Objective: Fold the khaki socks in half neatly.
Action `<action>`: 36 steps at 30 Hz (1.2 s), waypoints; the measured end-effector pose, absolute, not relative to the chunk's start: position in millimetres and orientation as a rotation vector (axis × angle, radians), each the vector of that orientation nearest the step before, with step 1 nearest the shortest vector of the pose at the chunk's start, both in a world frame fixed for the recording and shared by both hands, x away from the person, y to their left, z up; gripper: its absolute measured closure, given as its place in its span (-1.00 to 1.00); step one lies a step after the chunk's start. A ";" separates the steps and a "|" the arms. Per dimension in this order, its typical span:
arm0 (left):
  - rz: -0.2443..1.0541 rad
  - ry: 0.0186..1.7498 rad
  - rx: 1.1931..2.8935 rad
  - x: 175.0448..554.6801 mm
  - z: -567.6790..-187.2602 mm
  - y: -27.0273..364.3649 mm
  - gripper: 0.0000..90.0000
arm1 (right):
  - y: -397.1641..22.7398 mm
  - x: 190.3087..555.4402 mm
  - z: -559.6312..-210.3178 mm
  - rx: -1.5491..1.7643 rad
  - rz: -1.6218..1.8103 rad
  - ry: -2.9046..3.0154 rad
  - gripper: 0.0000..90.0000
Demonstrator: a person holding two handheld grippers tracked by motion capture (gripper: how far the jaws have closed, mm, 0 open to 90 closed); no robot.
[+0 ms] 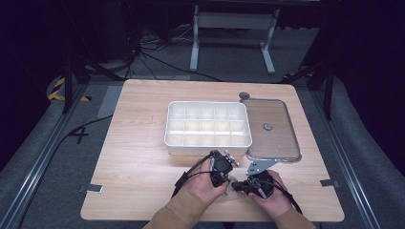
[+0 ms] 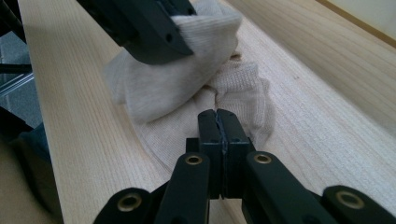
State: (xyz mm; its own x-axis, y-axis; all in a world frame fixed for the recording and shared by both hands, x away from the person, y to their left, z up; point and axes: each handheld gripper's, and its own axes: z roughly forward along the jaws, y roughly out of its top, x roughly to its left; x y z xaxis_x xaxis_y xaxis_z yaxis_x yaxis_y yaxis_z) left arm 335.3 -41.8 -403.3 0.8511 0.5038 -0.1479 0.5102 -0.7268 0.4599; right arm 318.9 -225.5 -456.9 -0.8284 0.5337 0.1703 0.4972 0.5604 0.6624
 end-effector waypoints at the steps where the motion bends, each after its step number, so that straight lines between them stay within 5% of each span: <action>1: -0.017 0.743 2.531 335.3 -403.3 -41.8 0.92 | -225.5 318.9 -456.9 0.903 1.135 2.731 1.00; 12: -0.037 0.753 2.500 335.1 -408.2 -44.2 0.89 | -223.3 316.3 -455.7 0.884 1.111 2.717 0.99; 19: -0.090 0.738 2.445 333.4 -399.4 -33.9 0.49 | -228.1 316.3 -450.2 0.898 1.128 2.717 0.97; 25: -0.093 0.740 2.386 331.5 -387.7 -17.2 0.34 | -231.0 316.3 -437.4 0.887 1.143 2.689 0.95; 36: -0.049 0.885 2.357 329.9 -386.6 26.0 0.48 | -208.7 312.7 -396.6 0.743 1.238 2.610 0.96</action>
State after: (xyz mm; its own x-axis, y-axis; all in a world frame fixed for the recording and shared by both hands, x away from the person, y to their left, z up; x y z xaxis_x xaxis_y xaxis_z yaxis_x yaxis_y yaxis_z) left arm 329.9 26.0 -386.6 0.7757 0.5844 -0.2381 0.6071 -0.5882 0.5343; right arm 312.7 -208.7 -396.6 -0.8641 0.4989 0.0667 0.3674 0.5344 0.7612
